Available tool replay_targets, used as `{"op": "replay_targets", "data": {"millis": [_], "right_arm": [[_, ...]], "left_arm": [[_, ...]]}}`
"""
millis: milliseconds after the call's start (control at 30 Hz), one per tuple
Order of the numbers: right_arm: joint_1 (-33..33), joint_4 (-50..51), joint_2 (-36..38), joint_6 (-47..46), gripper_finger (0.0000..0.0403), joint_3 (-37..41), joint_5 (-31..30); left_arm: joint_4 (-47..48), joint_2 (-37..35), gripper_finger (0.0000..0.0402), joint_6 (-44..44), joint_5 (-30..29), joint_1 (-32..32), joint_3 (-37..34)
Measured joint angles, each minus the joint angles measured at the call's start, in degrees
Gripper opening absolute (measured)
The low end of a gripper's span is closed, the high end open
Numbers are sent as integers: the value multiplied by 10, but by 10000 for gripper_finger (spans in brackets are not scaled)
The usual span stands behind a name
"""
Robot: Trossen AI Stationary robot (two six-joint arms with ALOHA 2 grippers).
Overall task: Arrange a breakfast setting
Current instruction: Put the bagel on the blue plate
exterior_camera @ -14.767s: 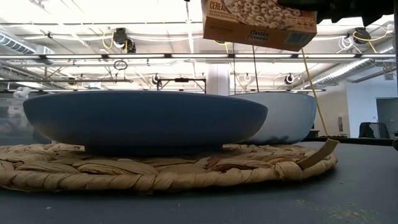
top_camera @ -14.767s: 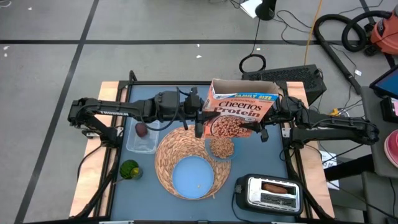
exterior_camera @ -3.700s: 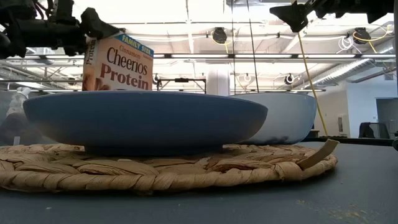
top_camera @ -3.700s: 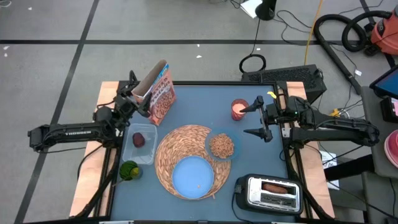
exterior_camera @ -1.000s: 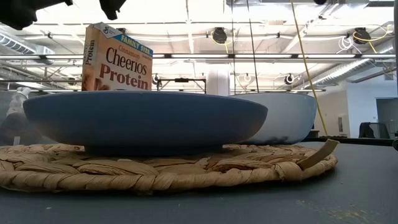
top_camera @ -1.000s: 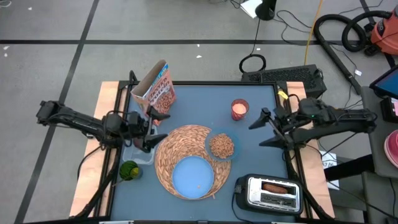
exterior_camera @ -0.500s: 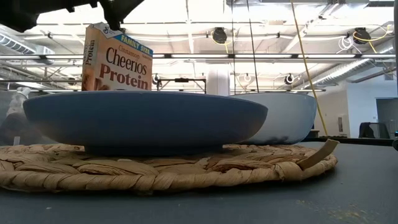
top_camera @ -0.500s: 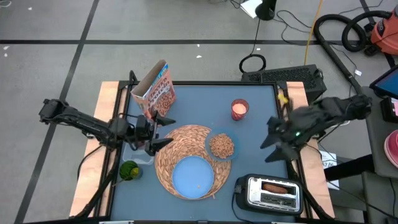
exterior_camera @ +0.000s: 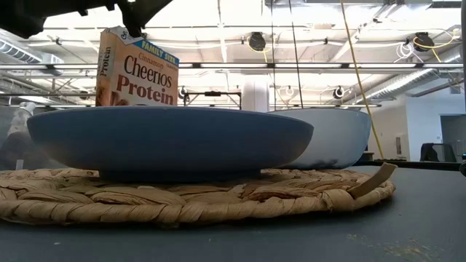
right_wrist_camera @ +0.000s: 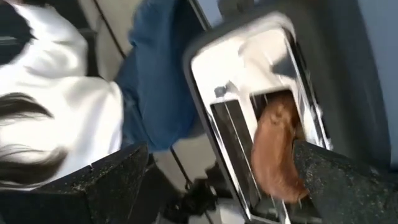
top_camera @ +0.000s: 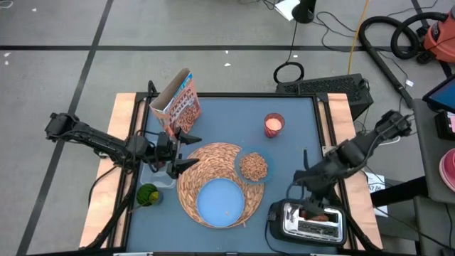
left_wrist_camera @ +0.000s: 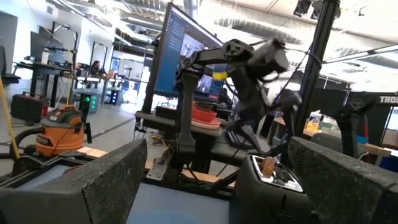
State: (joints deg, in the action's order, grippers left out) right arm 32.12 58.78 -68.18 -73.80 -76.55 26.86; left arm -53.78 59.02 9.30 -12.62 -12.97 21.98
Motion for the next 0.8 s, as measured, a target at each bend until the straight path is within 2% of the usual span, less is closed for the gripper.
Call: {"op": "replay_targets", "data": {"millis": [100,500,800], "right_arm": [[11,8,-9,-15,389,0,24],[31,13,-1,-21,389,0,13],[100,13,-1,-55,389,0,-107]], "left_arm": [[0,0,394,-1,0,0,0],[1,0,394,-11,0,0,0],[1,0,394,-11,0,0,0]]}}
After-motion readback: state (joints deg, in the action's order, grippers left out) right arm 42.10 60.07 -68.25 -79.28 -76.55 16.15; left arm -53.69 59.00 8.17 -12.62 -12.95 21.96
